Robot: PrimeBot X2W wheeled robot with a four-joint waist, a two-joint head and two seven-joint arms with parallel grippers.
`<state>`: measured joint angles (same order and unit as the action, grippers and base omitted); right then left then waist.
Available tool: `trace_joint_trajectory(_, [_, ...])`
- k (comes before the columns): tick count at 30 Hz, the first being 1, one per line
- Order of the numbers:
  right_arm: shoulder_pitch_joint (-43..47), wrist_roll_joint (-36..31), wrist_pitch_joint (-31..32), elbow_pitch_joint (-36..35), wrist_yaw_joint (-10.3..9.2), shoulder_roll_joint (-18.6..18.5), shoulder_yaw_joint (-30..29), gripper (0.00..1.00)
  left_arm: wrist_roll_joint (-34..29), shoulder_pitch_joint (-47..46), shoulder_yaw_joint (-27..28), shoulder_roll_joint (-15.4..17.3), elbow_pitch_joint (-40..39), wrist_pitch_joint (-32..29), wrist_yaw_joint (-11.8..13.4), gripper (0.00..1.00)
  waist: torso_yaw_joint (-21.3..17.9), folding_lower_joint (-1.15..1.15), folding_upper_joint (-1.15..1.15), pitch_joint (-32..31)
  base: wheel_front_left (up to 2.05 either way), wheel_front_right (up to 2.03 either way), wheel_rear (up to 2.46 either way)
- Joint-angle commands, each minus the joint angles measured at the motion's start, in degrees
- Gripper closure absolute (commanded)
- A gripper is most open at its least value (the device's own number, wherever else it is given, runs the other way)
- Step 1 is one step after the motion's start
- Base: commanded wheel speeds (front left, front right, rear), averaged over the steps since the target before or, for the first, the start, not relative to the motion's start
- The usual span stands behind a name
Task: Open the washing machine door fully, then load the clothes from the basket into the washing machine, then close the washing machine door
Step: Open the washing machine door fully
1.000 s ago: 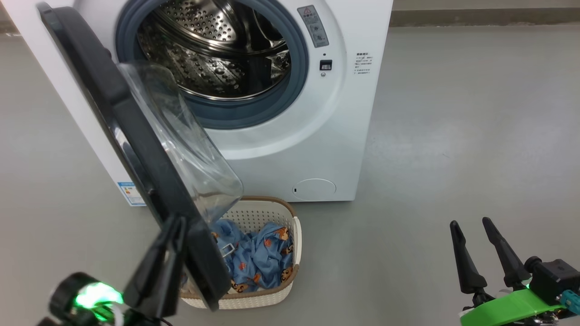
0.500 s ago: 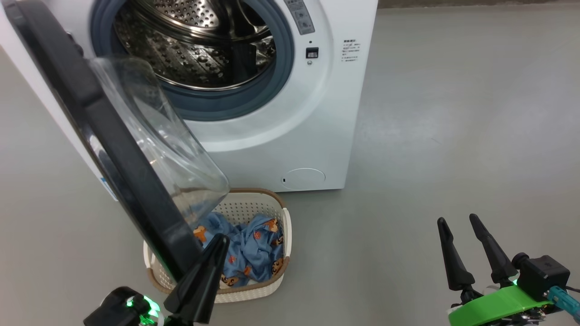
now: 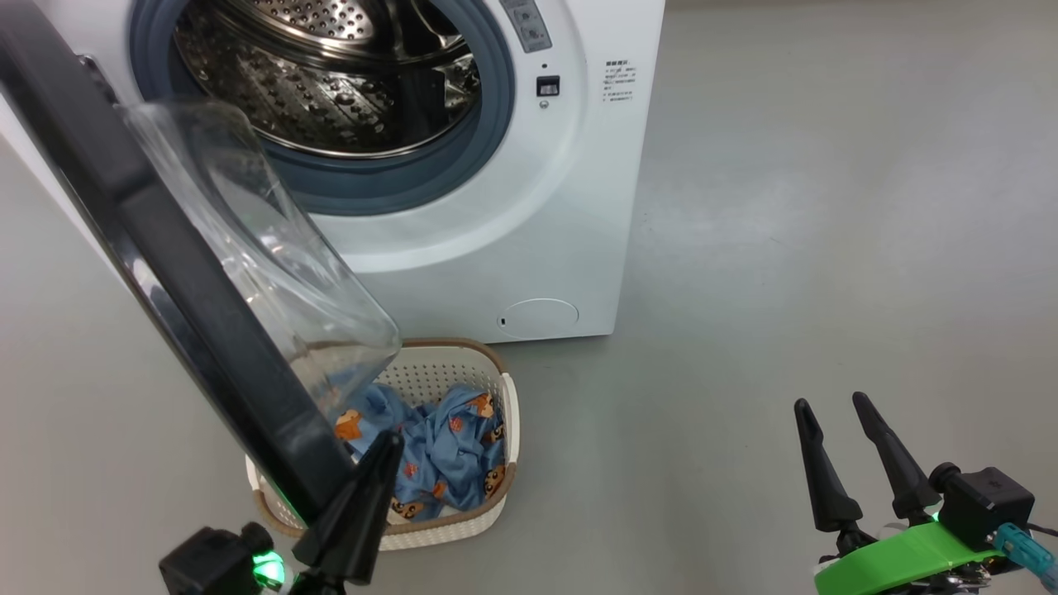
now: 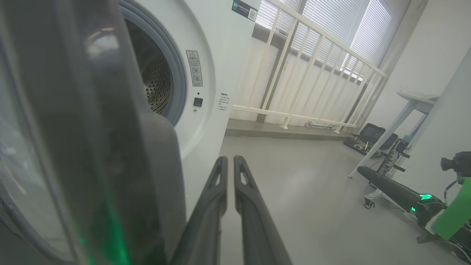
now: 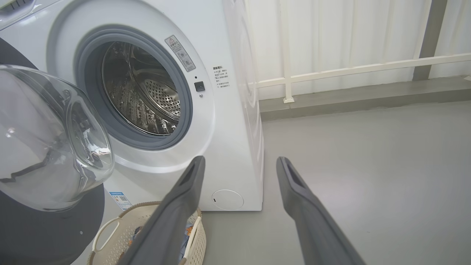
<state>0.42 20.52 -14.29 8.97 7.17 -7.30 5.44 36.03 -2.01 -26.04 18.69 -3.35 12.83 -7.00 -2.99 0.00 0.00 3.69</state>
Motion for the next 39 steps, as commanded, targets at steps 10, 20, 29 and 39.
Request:
trace_joint_trajectory(10, [-2.1, -0.7, -0.7, -0.6, 0.32, 0.2, 0.9, 0.0, 2.7, -2.8, 5.8, 2.2, 2.0, 0.3, 1.1, 1.0, 2.0, 0.0, 0.0, 0.1, 0.0, 0.0, 0.0])
trace_joint_trajectory(20, [-2.3, -0.8, -0.7, 0.1, 0.32, 1.1, 0.7, 0.0, 3.6, -1.6, 7.0, 3.6, 2.5, 0.5, 1.2, 1.0, 5.3, 0.0, 0.0, 0.1, 0.0, 0.0, 0.0])
trace_joint_trajectory(29, [-2.7, -1.0, -0.7, 0.8, 0.32, 1.6, 0.2, 0.0, 4.1, -0.6, 8.6, 5.4, 2.4, 0.6, 1.6, 1.0, 8.8, 0.0, 0.0, 0.7, 0.0, 0.0, 0.0])
trace_joint_trajectory(39, [-2.9, -1.1, -0.7, 1.3, 0.32, 1.6, -0.3, 0.0, 4.8, 0.7, 10.5, 6.7, 2.6, 0.8, 2.8, 1.0, 12.2, 0.0, 0.0, 0.2, 0.0, 0.0, 0.0])
